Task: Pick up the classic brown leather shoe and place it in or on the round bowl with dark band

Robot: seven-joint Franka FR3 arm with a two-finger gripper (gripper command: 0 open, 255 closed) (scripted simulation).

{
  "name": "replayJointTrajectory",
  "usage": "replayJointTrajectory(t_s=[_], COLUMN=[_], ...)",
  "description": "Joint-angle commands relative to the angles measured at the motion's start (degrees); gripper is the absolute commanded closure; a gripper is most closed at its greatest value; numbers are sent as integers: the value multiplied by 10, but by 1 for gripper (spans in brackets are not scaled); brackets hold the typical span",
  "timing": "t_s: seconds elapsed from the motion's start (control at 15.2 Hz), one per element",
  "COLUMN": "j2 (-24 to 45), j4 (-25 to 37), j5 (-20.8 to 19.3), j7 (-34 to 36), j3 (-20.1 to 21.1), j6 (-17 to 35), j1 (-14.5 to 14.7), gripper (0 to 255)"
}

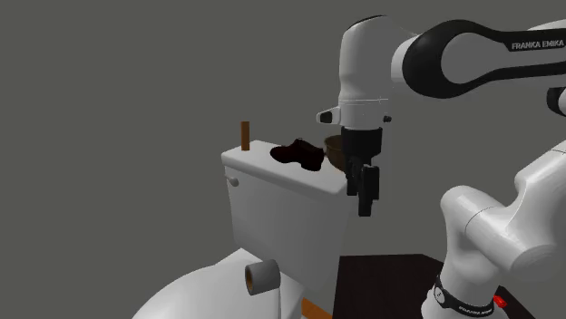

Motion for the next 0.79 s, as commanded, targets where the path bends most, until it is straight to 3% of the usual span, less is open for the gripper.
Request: replayJointTrajectory(t_s=[0.0, 0.73], j2=[0, 96], j4=[0, 68], j5=[0, -86], j7=[0, -82], j3=[0, -92], j6=[0, 58], j1=[0, -59], gripper=[0, 0])
